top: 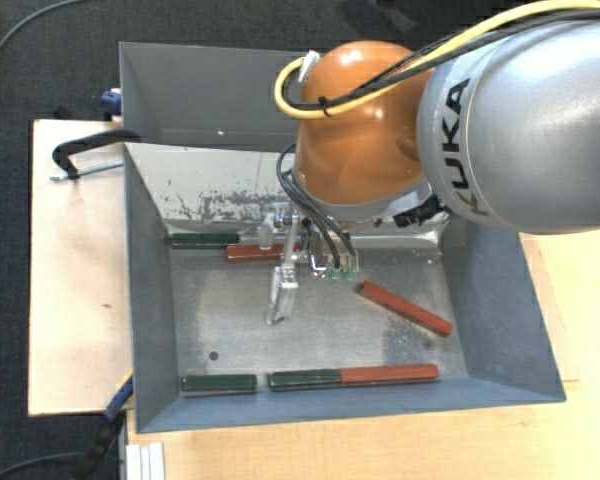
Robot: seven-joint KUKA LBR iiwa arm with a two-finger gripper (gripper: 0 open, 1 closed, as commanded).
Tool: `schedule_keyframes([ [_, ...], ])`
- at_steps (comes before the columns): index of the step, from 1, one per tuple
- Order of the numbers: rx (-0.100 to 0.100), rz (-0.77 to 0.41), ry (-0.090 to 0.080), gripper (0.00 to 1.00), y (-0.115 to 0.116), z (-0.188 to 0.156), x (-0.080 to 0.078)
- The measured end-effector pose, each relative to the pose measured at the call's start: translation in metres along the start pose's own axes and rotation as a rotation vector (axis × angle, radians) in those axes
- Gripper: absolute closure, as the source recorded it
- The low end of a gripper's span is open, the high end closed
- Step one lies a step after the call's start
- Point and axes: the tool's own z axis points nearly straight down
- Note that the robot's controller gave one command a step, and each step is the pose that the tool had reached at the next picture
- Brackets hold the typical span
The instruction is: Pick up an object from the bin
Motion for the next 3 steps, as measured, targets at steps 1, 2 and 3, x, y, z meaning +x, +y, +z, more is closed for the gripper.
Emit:
schedule_keyframes([
  [1, 0.004, 0.062, 0.01, 0.0, -0.059, 0.12, 0.018],
  [2, 0.004, 0.068, -0.006, 0.0, -0.126, 0.13, -0.026],
  [3, 0.002, -0.174, -0.003, 0.0, -0.174, 0.176, -0.056],
])
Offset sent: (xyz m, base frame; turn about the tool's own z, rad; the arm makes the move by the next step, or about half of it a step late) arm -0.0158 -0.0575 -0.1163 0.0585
